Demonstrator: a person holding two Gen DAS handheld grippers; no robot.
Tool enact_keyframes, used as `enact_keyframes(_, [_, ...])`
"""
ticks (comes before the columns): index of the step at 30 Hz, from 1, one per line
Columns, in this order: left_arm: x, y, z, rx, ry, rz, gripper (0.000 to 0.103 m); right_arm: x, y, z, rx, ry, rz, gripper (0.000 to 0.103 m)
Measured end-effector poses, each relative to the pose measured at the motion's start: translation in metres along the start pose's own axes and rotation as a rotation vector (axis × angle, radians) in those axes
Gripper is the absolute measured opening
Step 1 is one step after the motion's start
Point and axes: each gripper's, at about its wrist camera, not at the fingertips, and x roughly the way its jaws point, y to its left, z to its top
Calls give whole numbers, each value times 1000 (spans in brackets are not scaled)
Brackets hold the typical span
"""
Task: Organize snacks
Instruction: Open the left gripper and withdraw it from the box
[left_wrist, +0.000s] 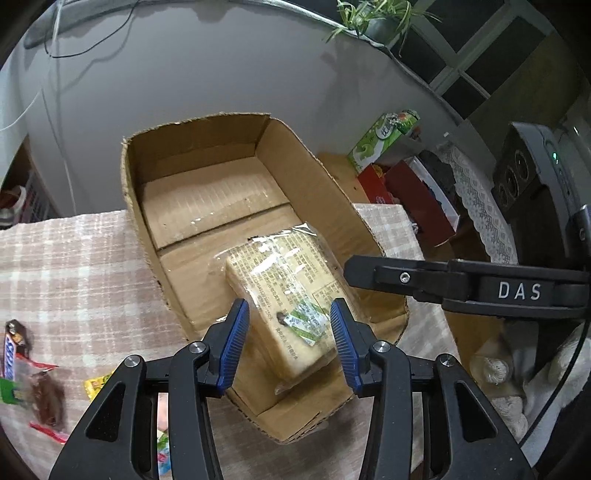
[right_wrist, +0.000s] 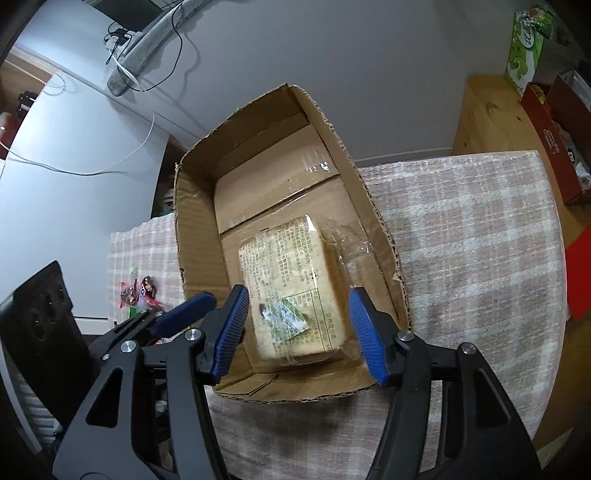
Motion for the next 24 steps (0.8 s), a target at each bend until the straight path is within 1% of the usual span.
enact_keyframes(5, [-10,4,-1,3,-13,8,43,-11,6,-7,-23,-34,-31,60])
enact_keyframes(7, [-22,7,-6,27,-22,10,47,-17,12,-12,-37,-47,-40,60])
enact_keyframes(8, [-30,9,-10,46,-29,23,47,-20,15,-16,-48,-55,-39,60])
enact_keyframes(9, [-37,12,-14,61,-35,39,47,-24,19,-19,-61,-63,-39,61])
enact_keyframes(11, [-50,18,-23,88,-44,64,47,-31,27,-28,-92,-93,-53,73])
enact_keyframes(13, [-64,27,-31,90,-56,92,47,-38,38,-39,-136,-135,-63,76])
enact_keyframes(15, [-78,40,-39,71,-64,101,47,-42,48,-52,-177,-151,-49,76])
enact_keyframes(17, [-93,56,-49,35,-75,114,47,-43,58,-64,-212,-151,-23,77])
enact_keyframes(19, [-109,76,-62,-1,-86,135,47,-43,71,-78,-267,-147,-19,77])
enact_keyframes(22, [-122,95,-80,-45,-76,170,47,-38,91,-97,-349,-117,-37,77])
enact_keyframes(24, [-130,109,-96,-75,-60,195,47,-32,104,-110,-393,-94,-31,77])
